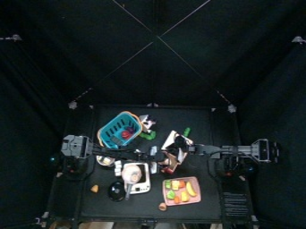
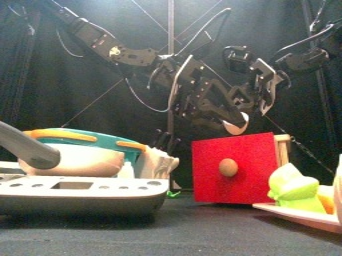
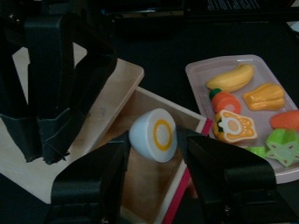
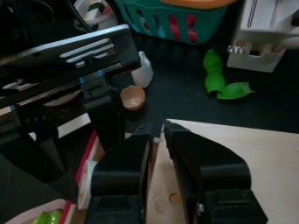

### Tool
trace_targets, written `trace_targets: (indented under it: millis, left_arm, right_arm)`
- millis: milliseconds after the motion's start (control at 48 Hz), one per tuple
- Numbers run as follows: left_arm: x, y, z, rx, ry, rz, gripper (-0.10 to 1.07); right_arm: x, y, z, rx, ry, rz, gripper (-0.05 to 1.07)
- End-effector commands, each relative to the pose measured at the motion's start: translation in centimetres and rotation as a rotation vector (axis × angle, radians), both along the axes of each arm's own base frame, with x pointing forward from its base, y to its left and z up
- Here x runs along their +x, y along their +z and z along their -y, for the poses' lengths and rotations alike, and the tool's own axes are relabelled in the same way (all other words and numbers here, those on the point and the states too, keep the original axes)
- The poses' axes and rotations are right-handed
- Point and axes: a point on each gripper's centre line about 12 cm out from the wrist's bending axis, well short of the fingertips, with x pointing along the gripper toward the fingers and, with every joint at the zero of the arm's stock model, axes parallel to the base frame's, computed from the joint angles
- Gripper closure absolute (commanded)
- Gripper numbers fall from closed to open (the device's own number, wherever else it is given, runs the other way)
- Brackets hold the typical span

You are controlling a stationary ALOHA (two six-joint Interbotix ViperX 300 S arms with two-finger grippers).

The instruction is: Place egg half into drawer

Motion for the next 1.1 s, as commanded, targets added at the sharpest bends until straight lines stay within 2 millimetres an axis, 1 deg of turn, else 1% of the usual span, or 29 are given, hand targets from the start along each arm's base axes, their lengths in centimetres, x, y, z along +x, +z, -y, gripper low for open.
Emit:
trace_targets:
  millis: [0, 104, 979, 1083]
  left_arm:
    - [0.29, 1.24, -0.16, -0.004, 0.006, 0.032, 0.12]
    - [0.3, 1.17, -0.16, -0.004, 0.006, 0.031, 0.11]
    - [0.23, 0.97, -0.16, -0.008, 0.008, 0.025, 0.11]
    - [-0.05, 1.29, -0.16, -0.005, 0.007, 0.023, 0.11]
  right_arm:
    - [-0.03, 1.12, 0.08, -0.008, -0.002, 0.037, 0.41]
    - [-0.06, 1.06, 0.07, -0.009, -0.002, 0.036, 0.41]
    - [0.0, 1.17, 0.09, -0.011, -0.001, 0.038, 0.41]
    - [0.07, 1.3, 0.1, -0.013, 0.0, 0.043, 0.41]
